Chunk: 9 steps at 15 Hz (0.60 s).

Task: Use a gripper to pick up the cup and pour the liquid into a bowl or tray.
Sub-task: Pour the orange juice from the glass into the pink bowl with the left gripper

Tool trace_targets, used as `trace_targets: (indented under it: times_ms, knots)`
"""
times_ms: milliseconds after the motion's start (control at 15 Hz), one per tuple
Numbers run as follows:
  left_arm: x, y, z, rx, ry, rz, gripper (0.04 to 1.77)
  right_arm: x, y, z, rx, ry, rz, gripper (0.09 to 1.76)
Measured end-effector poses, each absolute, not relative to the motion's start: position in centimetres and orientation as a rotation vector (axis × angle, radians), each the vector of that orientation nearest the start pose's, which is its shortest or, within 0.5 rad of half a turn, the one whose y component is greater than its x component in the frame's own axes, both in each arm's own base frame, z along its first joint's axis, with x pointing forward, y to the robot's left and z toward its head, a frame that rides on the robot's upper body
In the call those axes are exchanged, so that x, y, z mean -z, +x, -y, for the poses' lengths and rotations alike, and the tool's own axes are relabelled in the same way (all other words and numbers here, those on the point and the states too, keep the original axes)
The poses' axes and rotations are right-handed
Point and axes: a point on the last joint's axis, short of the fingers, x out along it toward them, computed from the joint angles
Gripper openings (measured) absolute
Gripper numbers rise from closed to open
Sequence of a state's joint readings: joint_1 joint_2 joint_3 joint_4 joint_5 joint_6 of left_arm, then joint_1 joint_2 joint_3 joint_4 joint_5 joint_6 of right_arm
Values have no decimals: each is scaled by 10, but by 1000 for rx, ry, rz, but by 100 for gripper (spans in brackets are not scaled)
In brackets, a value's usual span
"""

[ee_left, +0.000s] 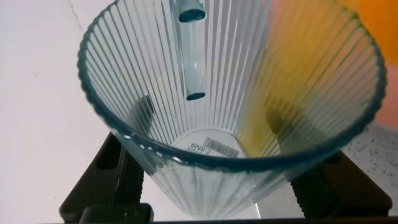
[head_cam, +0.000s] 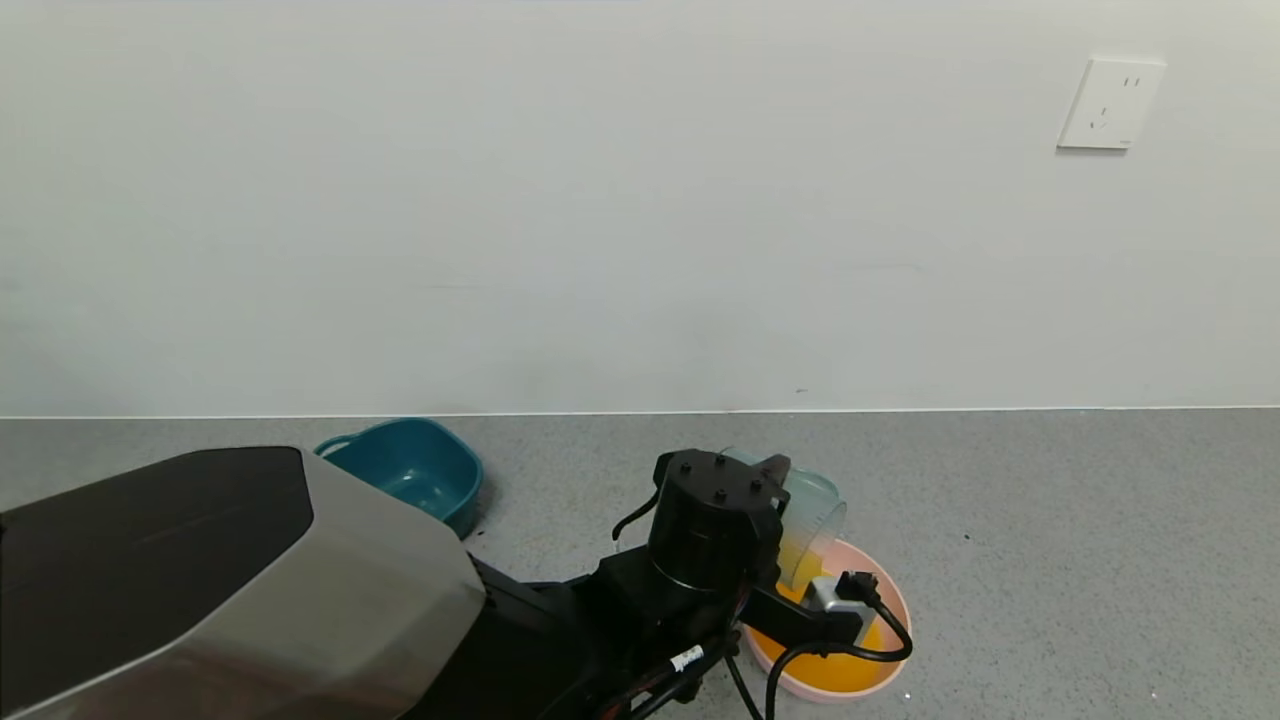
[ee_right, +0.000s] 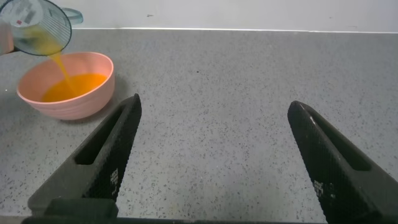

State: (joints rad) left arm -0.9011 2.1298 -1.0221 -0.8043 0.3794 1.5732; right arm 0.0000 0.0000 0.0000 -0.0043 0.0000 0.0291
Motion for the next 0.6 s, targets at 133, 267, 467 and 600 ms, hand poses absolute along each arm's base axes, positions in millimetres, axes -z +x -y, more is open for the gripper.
trace_targets:
  times_ms: [133,267,467,600]
  knots:
    - [-102,255,308,602,1736,202,131,-76,-23,0,0,29,4,171]
    - [-106,254,307,596,1758,211,131,-76,-23,0,0,29,4,171]
    - [-109,254,306,579,1773,210,131,-76,-23,0,0,29,4,171]
    - [-109,253,306,570,1780,207,131,-76,-23,0,0,29,4,171]
